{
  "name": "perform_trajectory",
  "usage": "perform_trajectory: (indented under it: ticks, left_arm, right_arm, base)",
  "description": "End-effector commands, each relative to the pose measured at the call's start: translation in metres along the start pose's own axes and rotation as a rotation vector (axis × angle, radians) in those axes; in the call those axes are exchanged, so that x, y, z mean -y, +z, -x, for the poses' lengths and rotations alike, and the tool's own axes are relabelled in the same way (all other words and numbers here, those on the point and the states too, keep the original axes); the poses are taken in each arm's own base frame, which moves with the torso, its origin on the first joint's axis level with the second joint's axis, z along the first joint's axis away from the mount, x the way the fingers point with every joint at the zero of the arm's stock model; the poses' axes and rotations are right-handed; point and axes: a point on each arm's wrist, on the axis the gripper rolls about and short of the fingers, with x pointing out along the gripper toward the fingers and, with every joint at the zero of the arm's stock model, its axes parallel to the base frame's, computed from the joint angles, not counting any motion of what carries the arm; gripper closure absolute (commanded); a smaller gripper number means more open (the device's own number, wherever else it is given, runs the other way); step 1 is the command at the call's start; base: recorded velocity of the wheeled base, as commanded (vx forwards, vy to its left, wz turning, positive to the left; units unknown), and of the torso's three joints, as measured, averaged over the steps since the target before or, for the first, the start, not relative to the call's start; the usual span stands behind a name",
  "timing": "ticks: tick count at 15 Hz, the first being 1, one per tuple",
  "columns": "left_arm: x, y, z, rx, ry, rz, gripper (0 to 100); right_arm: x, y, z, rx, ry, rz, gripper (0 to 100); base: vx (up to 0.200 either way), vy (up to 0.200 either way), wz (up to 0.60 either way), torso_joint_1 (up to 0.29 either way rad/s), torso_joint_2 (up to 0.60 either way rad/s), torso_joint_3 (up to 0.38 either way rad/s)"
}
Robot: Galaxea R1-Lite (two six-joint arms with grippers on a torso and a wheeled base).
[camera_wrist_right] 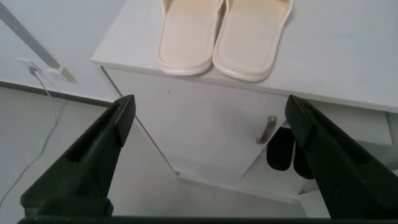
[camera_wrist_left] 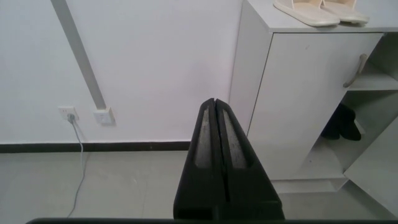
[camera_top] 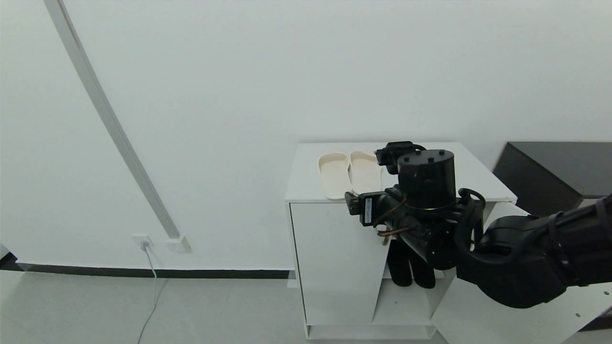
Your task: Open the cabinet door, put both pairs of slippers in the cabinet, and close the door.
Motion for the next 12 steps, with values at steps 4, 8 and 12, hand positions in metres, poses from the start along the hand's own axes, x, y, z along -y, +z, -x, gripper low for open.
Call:
perform_trajectory:
  ticks: [4,8,12]
  left_arm:
    - [0.0,0.0,0.0,-0.002,-0.002,0.001,100]
    - [0.0,0.0,0.0,-0.002,-0.002,0.001,100]
    - [0.0,0.0,0.0,0.0,-0.002,0.001,100]
  right_arm:
    - [0.001,-0.007,0.0,-0.017,-0.002,0.01,0]
    - [0.001,-0.007,0.0,-0.018,-0.002,0.01,0]
    - [-0.007,-0.012,-0.014,-0.024,-0.003,0.015,0]
  base:
    - [0.15,0.0,0.0,-0.001,0.0,0.004]
    - [0.2,0.0,0.0,0.005,0.0,0.004]
    - [0.1,0.0,0.0,0.005,0.0,0.001]
